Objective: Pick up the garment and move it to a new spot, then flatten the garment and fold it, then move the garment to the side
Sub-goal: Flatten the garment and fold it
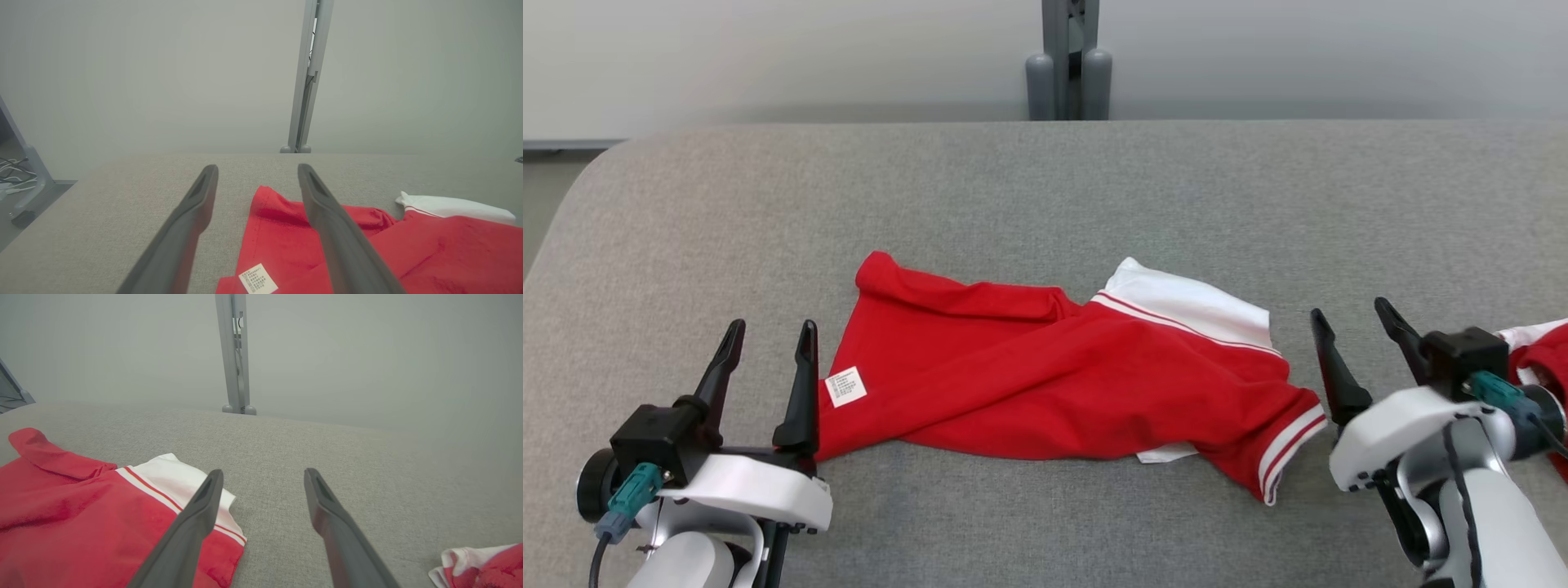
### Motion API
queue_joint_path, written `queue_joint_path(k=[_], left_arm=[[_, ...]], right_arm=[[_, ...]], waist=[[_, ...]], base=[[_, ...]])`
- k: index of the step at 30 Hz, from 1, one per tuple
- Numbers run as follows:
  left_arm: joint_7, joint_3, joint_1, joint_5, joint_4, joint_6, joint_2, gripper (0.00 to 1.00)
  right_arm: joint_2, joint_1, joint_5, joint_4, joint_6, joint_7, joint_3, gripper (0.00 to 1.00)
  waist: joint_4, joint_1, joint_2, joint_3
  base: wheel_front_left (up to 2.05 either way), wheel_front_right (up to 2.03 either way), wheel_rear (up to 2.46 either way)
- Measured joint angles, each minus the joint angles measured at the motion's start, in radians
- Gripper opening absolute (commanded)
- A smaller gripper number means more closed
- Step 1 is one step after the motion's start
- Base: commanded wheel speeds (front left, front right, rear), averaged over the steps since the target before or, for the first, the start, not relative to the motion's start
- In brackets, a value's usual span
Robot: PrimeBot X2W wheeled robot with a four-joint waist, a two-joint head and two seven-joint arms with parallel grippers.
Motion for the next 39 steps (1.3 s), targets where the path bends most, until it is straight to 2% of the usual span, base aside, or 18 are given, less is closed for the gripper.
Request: queue_joint_path(k=[8,16,17,18,19,25,33,39], left_arm=[[-0.006,-0.007,-0.044,0.0,0.027,-0.026,-0.026,1.0],[-0.012,-0.005,-0.076,0.0,0.053,-0.048,-0.041,1.0],[-0.013,-0.005,-0.079,0.001,0.057,-0.051,-0.044,1.0],[-0.013,-0.004,-0.08,0.001,0.062,-0.054,-0.045,1.0],[-0.014,-0.003,-0.081,0.001,0.065,-0.055,-0.047,1.0],[-0.016,0.015,-0.091,0.006,0.075,-0.063,-0.053,1.0],[-0.018,0.04,-0.093,0.018,0.074,-0.071,-0.053,1.0],[-0.018,0.051,-0.094,0.021,0.074,-0.073,-0.056,1.0]], right_arm=[[-0.048,-0.159,0.036,0.213,0.0,0.036,0.135,1.0],[-0.069,-0.275,0.084,0.371,0.0,0.055,0.204,1.0],[-0.068,-0.286,0.091,0.389,0.0,0.054,0.215,0.47],[-0.068,-0.297,0.098,0.406,0.0,0.054,0.225,0.2],[-0.069,-0.307,0.108,0.422,0.0,0.053,0.233,0.0],[-0.077,-0.344,0.161,0.456,0.0,-0.005,0.26,0.0],[-0.129,-0.447,0.145,0.465,0.0,-0.1,0.243,0.0],[-0.138,-0.465,0.134,0.404,0.0,-0.142,0.374,0.0]], waist=[[0.046,0.0,0.0,0.071],[0.066,0.0,0.0,0.117],[0.068,0.0,-0.0001,0.119],[0.069,0.0,-0.0001,0.121],[0.07,0.0,0.0,0.122],[0.066,0.0,0.0,0.127],[0.034,0.0,0.0,0.134],[0.013,0.0,0.0,0.129]], base=[[0.0,0.0,0.0],[0.0,0.0,0.0],[0.0,0.0,0.0],[0.0,0.0,0.0],[0.0,0.0,0.0],[0.0,0.0,0.0],[0.0,0.0,0.0],[0.0,0.0,0.0]])
